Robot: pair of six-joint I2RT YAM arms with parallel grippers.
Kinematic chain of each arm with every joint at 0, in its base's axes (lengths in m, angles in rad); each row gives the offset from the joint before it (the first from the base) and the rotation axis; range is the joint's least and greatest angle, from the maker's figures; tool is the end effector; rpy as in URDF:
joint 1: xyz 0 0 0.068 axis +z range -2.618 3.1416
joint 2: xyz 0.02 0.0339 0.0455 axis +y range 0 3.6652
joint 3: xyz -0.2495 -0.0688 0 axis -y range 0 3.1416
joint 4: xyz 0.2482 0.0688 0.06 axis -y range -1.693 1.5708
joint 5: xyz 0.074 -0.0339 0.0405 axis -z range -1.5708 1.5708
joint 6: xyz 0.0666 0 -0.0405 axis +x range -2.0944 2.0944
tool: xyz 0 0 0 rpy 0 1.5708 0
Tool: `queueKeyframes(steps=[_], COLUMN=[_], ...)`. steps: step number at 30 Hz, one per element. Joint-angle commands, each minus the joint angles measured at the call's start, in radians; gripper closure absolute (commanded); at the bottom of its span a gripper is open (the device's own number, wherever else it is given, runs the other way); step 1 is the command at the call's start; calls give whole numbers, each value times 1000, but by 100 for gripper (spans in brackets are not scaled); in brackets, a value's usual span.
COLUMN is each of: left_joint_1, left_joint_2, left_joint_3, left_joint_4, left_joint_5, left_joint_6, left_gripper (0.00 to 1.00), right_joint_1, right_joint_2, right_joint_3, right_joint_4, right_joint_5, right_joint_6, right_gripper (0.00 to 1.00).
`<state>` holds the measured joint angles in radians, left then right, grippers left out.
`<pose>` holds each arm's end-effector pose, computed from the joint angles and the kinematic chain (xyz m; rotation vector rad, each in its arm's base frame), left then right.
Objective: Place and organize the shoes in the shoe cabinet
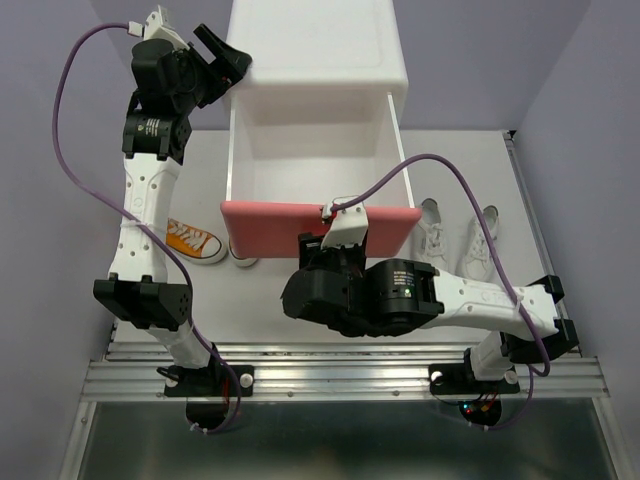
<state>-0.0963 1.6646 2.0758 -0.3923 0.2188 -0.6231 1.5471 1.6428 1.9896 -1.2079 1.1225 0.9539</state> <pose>0.3827 -0.0515 0.5187 -0.2421 1.5813 -0.7337 0.0675 0.3165 0.4251 -0.1297 1.9118 0.2869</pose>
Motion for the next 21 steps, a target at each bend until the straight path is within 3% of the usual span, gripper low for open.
queueKeyframes(steps=[1, 5, 7, 11, 21], left_joint_1=[3, 3, 1, 3, 3], left_joint_2=[61, 58, 57, 58, 61], left_joint_3=[-69, -72, -72, -77, -74], left_joint_4=[-221, -221, -221, -227, -230], left_joint_5=[-70, -68, -71, -76, -79], left_joint_6=[89, 92, 97, 103, 109], left_gripper=[5, 5, 5, 4, 5], right_joint_1=[48, 48, 48, 48, 48], right_joint_2=[-23, -23, -14, 3, 29], right_joint_3=[6, 9, 12, 35, 55], right_joint_4=[-9, 13, 13, -16, -100], right_joint_5=[-89, -79, -64, -56, -79], right_joint_6=[77, 11, -50, -127, -139], right_gripper=[99, 94, 99, 99, 99])
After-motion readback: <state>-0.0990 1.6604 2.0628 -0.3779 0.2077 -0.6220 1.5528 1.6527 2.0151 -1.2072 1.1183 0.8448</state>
